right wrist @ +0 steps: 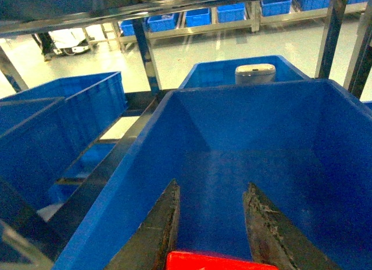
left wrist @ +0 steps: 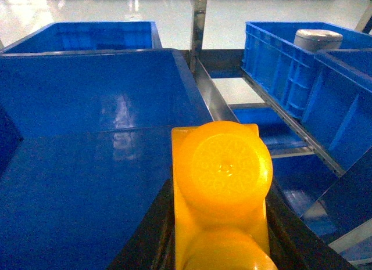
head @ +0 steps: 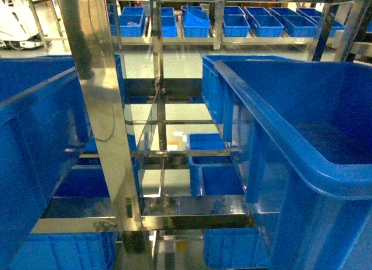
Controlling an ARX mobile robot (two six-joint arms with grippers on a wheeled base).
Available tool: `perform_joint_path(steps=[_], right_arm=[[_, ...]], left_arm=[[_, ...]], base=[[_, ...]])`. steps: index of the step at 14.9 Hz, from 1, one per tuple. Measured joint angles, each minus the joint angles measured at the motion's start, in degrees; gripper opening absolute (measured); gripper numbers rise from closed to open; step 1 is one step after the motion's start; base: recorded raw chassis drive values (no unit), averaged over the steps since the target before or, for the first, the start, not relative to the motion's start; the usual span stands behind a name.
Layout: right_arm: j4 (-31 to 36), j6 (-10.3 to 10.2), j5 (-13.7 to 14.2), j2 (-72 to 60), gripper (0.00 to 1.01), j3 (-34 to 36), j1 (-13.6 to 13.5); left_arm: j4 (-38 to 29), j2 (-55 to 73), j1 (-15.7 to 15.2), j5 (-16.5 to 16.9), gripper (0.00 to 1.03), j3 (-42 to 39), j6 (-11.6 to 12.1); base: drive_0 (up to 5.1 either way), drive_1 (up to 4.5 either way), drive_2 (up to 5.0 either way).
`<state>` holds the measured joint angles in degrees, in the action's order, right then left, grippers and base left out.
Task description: Sort and place red and yellow blocks in left bins
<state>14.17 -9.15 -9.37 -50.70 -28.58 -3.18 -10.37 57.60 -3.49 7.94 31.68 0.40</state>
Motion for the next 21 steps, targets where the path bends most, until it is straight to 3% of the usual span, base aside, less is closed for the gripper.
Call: perform_joint_path(steps=[3, 6, 10, 12, 13, 14, 16, 17, 19, 20, 21], right_arm=[[5.7, -2.6, -2.2, -17.5, 0.27, -7.4, -0.2], [10.1, -3.0, -2.0, -32.0, 0.27, -12.7, -0.7], [8.3, -3.1, -1.0, -55.2, 0.27, -28.9, 0.1], [14.6, -3.0, -0.9, -55.7, 0.51, -27.7, 2.2], [19.0, -1.6, 0.8, -49.5, 0.62, -23.3, 2.6], [19.1, -1.3, 0.3, -39.7, 0.74, -17.3, 3.4], [10.2, -2.3, -3.5, -20.8, 0.98, -5.5, 6.1], [2.8, -3.7, -5.8, -12.7, 0.99, -0.4, 7.9], [-13.5, -5.0, -6.5, 5.9, 0.98, 4.5, 10.6], [-21.4, -5.4, -5.4, 16.9, 0.98, 3.5, 10.4], [-26.2, -5.2, -3.4, 24.7, 0.98, 1.6, 8.3]], left_arm=[[0.0, 0.0, 0.0, 0.0, 0.28, 0.0, 0.0], [0.0, 0.0, 0.0, 0.0, 0.28, 0.0, 0.0], [0.0, 0.0, 0.0, 0.0, 0.28, 0.0, 0.0], [0.0, 0.0, 0.0, 0.0, 0.28, 0.0, 0.0], [0.0, 0.0, 0.0, 0.0, 0.28, 0.0, 0.0], [0.0, 0.0, 0.0, 0.0, 0.28, 0.0, 0.0], [0.0, 0.0, 0.0, 0.0, 0.28, 0.0, 0.0], [0.0, 0.0, 0.0, 0.0, 0.28, 0.0, 0.0], [0.0, 0.0, 0.0, 0.0, 0.28, 0.0, 0.0], [0.0, 0.0, 0.0, 0.0, 0.28, 0.0, 0.0], [0.0, 0.0, 0.0, 0.0, 0.28, 0.0, 0.0]], base=[[0.0, 0.0, 0.0], [0.0, 0.0, 0.0], [0.0, 0.0, 0.0], [0.0, 0.0, 0.0], [0.0, 0.0, 0.0], [0.0, 0.0, 0.0], [0.0, 0.0, 0.0], [0.0, 0.0, 0.0], [0.0, 0.0, 0.0], [0.0, 0.0, 0.0], [0.0, 0.0, 0.0]])
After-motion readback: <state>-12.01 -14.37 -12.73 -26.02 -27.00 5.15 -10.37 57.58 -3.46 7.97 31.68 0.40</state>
